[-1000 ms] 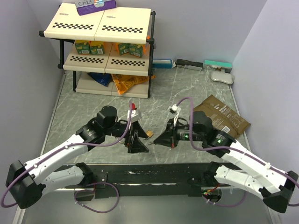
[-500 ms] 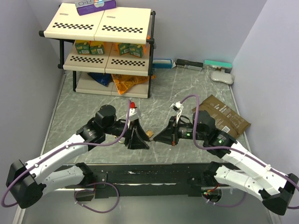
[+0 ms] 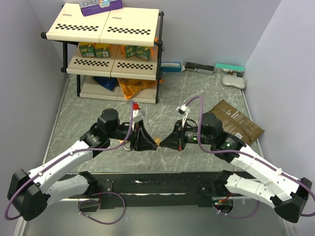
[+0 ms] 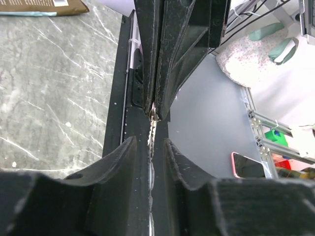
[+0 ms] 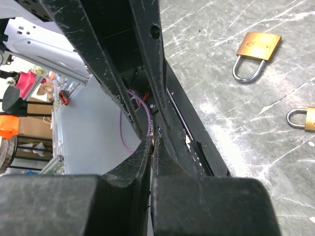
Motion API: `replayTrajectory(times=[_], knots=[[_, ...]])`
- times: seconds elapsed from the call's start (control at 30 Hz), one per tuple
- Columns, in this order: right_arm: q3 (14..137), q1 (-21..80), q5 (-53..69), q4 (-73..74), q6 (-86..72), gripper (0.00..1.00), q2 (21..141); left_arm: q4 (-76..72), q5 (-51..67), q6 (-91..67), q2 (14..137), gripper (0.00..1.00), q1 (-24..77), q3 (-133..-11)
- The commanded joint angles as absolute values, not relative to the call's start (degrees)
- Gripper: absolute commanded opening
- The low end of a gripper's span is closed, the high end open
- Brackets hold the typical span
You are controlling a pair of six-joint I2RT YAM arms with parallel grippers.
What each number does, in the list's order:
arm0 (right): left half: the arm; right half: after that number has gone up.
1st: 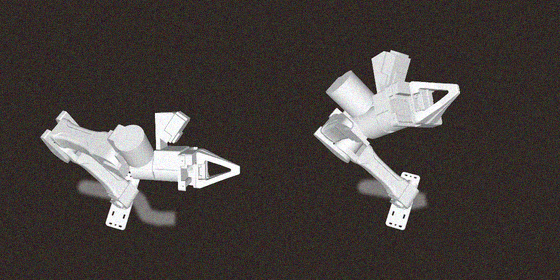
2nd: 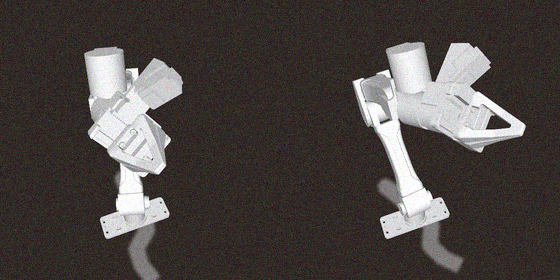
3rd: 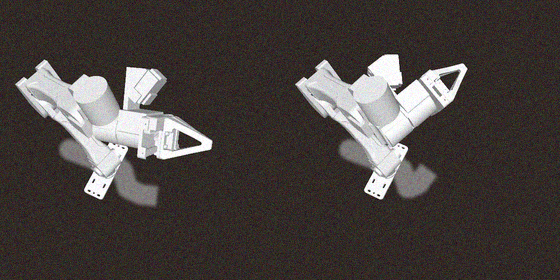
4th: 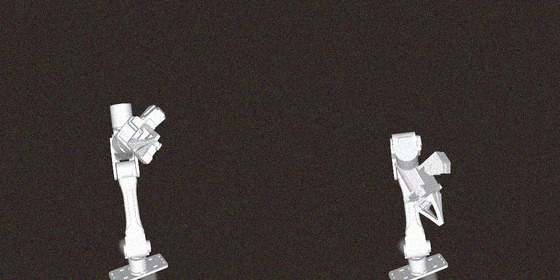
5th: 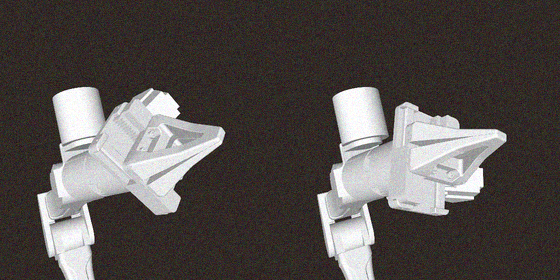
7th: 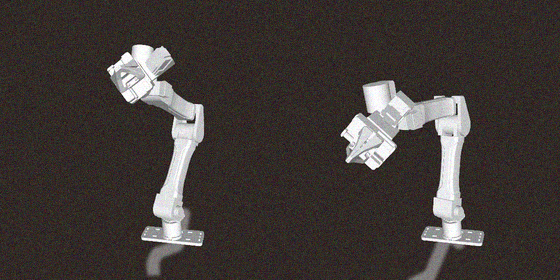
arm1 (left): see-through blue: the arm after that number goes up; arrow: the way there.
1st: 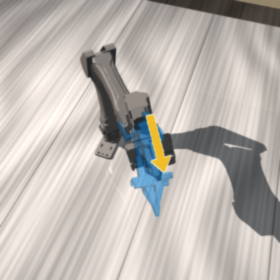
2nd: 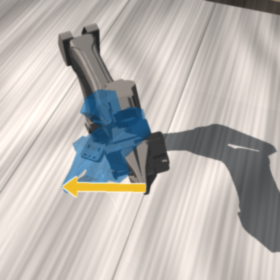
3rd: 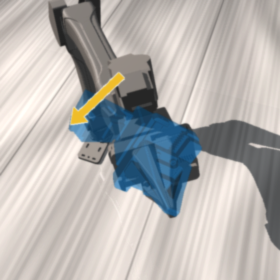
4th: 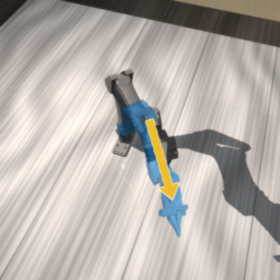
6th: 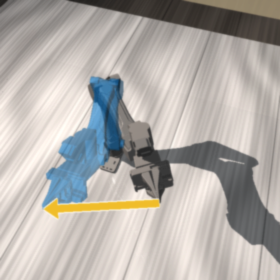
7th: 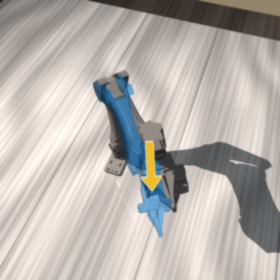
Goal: Unlock with the key
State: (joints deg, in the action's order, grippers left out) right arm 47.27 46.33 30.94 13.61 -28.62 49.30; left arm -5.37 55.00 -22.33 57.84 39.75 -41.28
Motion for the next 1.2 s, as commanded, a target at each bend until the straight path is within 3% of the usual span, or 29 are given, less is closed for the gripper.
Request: replayTrajectory(times=[0.0,0.13,0.3,0.43,0.63,0.77,1.13,1.17], knots=[[50.27,46.14,30.41,12.57,-28.04,0.00,49.13,-7.30,56.07,-22.68,57.57,0.36,39.55,-41.48],[49.92,46.05,30.06,12.22,-28.12,0.00,48.87,-7.73,55.64,-22.94,57.22,0.29,39.55,-41.31],[49.22,46.05,29.44,11.25,-28.56,0.00,48.60,-7.47,55.63,-22.94,57.30,0.31,39.55,-41.31],[49.31,46.05,29.18,11.34,-28.30,0.00,48.95,-7.47,55.46,-22.94,57.48,0.16,39.55,-41.48],[48.69,45.97,27.95,10.29,-28.65,0.00,48.52,-7.12,55.46,-22.94,57.75,0.15,39.55,-41.48],[48.60,45.97,27.51,10.02,-28.74,0.00,48.87,-6.77,54.93,-22.50,57.57,0.01,39.55,-41.57],[46.93,43.77,27.42,10.81,-28.22,0.00,47.02,-4.32,54.23,-20.14,57.48,0.01,39.55,-41.40],[46.93,43.60,28.12,11.33,-27.69,0.11,46.93,-3.78,54.84,-19.60,58.18,0.01,39.55,-41.57]])
